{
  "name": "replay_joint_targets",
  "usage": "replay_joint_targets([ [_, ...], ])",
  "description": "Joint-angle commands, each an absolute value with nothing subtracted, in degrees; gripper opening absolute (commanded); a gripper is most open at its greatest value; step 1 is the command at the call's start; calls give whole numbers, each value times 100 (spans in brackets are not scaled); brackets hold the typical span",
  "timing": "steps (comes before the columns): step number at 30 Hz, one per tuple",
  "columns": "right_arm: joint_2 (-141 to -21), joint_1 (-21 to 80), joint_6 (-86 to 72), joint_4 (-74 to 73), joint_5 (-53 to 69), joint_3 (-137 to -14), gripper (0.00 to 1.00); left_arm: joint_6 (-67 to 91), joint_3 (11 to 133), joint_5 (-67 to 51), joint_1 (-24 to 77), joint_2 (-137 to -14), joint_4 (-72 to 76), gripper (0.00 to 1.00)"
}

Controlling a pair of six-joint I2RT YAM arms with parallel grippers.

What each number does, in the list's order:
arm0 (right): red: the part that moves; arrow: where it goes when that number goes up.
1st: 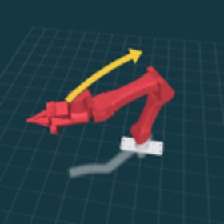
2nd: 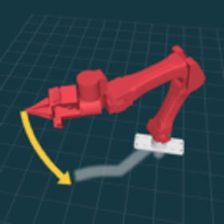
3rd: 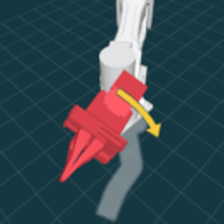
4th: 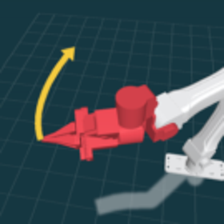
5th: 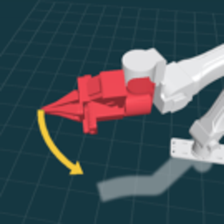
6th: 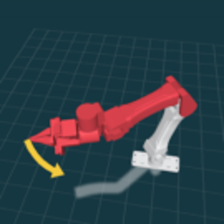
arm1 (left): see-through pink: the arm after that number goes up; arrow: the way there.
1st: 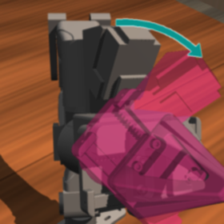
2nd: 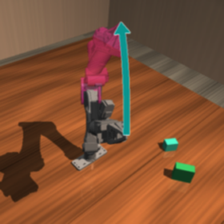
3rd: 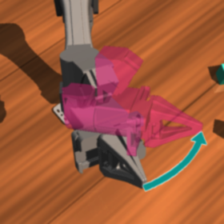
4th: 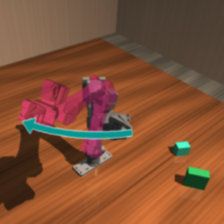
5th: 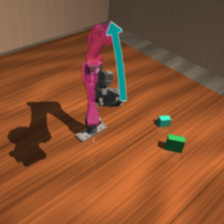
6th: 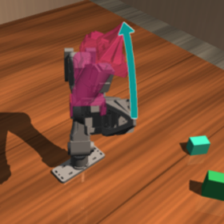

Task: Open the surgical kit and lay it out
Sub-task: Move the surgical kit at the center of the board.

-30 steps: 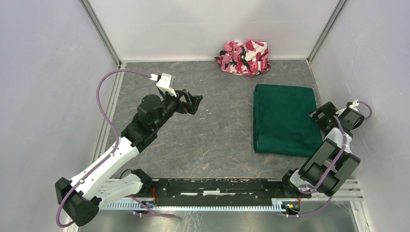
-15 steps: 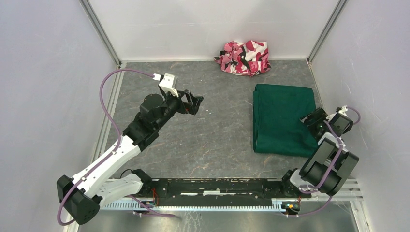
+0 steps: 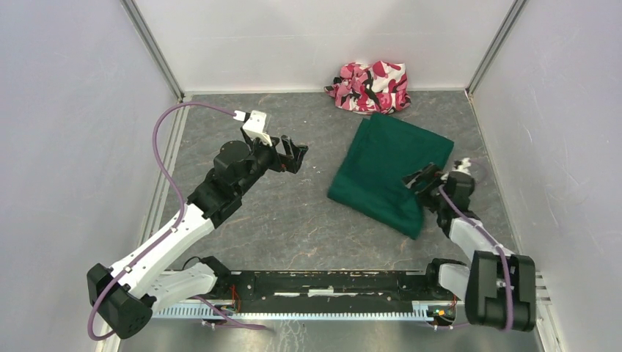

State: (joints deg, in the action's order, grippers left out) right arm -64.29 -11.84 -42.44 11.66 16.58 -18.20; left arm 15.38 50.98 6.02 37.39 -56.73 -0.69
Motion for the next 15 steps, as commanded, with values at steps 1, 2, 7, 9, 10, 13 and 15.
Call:
replay_joint_targets([
  [1, -6271, 521, -5829, 1570, 811, -1721, 97, 1257, 5369, 807, 3771, -5762, 31, 100],
  [2, -6341, 1023, -5958, 1494, 536, -1818, 98, 1260, 5374, 833, 3771, -5777, 28, 100],
  [7, -7175, 2840, -6149, 1283, -371, -2672, 98, 1240, 5404, 985, 3773, -5895, -120, 100],
  [9, -7619, 3302, -5950, 1126, -460, -3091, 98, 1223, 5413, 1081, 3771, -5950, -171, 100],
  [10, -7754, 3465, -5770, 1026, -492, -3289, 98, 1207, 5422, 1144, 3771, -5976, -181, 100],
  [13, -7808, 3875, -5090, 871, -738, -3492, 98, 1235, 5444, 1289, 3771, -6056, -264, 100],
  [15, -7558, 3931, -4669, 868, -742, -3356, 98, 1365, 5466, 1274, 3777, -6105, -300, 100],
])
